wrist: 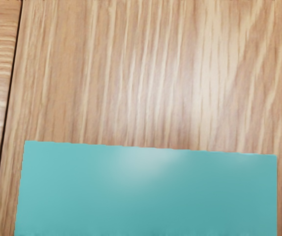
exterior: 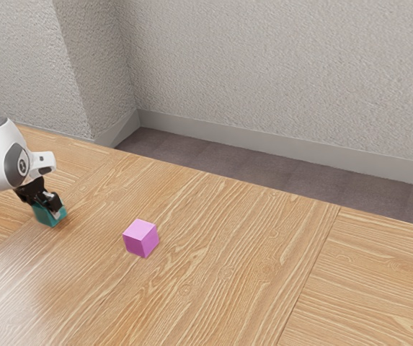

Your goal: Pick up the blue block with one arm, and put the blue block on the pink block with one arm

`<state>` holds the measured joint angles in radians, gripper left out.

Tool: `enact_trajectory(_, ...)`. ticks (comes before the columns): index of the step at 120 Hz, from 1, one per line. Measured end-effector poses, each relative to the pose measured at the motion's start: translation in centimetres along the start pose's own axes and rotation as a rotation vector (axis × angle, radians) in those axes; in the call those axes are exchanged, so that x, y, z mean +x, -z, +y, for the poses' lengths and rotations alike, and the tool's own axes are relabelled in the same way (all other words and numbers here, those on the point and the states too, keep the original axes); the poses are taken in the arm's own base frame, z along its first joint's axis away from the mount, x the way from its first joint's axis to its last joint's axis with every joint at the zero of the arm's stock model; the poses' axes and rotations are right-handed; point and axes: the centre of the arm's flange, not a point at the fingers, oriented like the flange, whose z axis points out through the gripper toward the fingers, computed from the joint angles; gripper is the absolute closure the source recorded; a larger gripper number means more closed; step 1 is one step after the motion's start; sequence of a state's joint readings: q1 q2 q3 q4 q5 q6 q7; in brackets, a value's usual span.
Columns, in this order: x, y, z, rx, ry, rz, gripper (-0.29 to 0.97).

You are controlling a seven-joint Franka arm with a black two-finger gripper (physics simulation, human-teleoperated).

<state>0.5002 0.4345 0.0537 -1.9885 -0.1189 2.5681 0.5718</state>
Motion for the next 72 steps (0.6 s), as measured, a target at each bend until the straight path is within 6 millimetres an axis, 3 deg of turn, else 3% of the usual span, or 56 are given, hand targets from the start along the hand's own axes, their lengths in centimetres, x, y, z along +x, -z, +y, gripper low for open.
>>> enact_trajectory(10,0.2,0.8,0.4,0.006,-0.007,0.010,0.31)
enact_trajectory(16,0.4,2.9,2.0,0.011,-0.029,0.031,0.32)
enact_trajectory(29,-1.3,8.6,8.8,0.002,-0.090,0.075,0.33)
enact_trajectory(40,-3.1,11.8,14.6,-0.011,-0.135,0.104,0.33)
enact_trajectory(56,-2.9,12.7,20.8,-0.025,-0.175,0.112,0.34)
enact_trajectory(72,-2.5,12.7,24.5,-0.027,-0.157,0.105,0.34)
